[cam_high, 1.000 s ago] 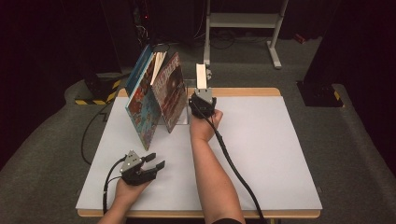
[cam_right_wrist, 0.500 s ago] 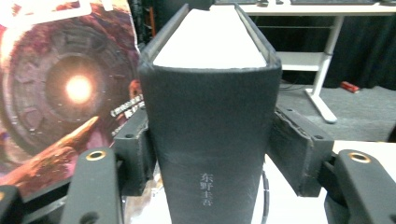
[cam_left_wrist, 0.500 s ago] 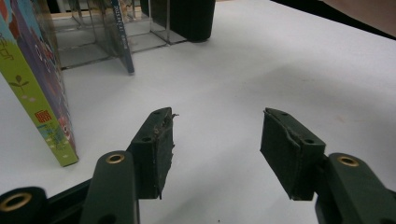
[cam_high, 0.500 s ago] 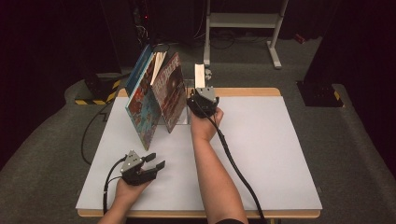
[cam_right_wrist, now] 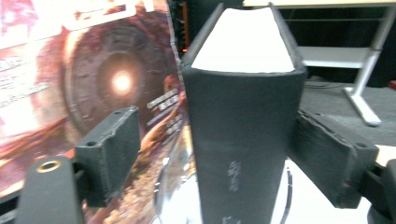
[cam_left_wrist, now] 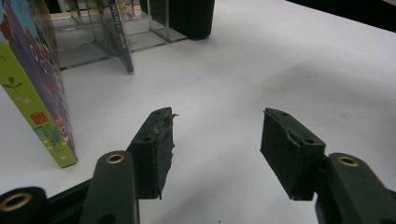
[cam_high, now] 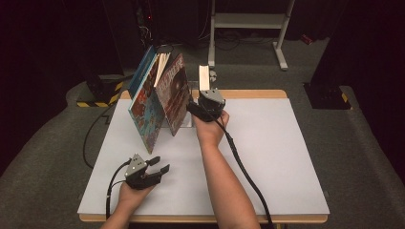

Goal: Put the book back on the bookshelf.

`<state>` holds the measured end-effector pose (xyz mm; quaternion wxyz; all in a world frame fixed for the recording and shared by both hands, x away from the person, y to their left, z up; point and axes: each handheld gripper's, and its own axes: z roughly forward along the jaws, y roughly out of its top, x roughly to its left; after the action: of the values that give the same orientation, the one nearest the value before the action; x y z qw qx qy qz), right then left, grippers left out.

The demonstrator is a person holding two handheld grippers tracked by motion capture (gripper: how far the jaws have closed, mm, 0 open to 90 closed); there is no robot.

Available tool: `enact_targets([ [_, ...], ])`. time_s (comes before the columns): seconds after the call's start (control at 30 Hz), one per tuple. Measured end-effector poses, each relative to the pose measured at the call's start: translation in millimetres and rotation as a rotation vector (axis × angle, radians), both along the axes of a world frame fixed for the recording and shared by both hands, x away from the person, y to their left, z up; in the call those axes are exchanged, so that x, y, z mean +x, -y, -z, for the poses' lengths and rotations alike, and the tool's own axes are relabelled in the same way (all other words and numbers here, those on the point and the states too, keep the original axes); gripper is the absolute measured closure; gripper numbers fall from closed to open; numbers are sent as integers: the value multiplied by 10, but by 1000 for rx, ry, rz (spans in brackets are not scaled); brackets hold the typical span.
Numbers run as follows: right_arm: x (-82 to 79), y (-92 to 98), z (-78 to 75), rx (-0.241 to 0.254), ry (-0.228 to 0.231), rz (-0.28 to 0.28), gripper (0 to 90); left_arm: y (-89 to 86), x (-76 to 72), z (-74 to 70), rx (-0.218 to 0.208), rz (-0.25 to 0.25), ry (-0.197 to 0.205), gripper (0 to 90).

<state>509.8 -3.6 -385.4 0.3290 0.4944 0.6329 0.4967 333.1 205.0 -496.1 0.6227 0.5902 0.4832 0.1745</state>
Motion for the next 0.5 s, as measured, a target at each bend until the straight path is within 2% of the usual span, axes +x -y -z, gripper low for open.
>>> enact_targets([
  [0.1,-51,30,-4,-4,-1,-25,130,18,10,5,19,12,8,437],
  [0.17,-78,57,2,-5,-6,-33,110,53,12,14,41,15,28,437],
  [0.23,-123,94,22,-3,-21,-48,96,89,23,25,74,16,23,439],
  [0.3,-166,126,38,-13,-20,-61,95,100,22,29,86,13,28,441],
  [0.43,-242,202,59,-21,-16,-87,93,96,12,25,66,-3,38,441],
  [0.5,-276,254,62,-14,-20,-98,93,95,6,26,75,0,40,439],
])
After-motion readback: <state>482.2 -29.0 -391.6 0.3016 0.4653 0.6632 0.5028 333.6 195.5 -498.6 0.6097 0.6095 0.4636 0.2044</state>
